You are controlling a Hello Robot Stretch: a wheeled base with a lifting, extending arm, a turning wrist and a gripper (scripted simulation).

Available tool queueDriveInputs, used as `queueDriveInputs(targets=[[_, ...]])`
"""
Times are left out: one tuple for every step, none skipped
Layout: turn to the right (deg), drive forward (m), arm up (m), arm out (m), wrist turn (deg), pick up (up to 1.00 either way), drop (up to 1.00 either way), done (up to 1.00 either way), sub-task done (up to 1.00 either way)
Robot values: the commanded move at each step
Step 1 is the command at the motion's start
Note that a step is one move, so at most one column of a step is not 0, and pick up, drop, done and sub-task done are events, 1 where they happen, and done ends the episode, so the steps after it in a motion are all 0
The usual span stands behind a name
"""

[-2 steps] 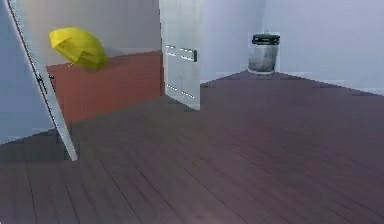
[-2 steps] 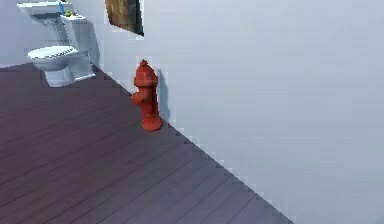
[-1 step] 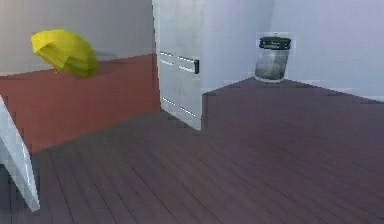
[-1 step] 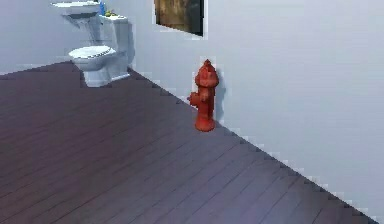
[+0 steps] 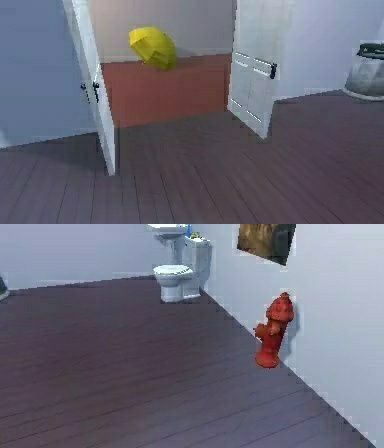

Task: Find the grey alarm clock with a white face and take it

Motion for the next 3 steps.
queueDriveInputs(targets=[[0.0,1.0,0.0,0.0,0.0,0.0,0.0,0.0,0.0],[0.0,1.0,0.0,0.0,0.0,0.0,0.0,0.0,0.0],[0.0,1.0,0.0,0.0,0.0,0.0,0.0,0.0,0.0]])
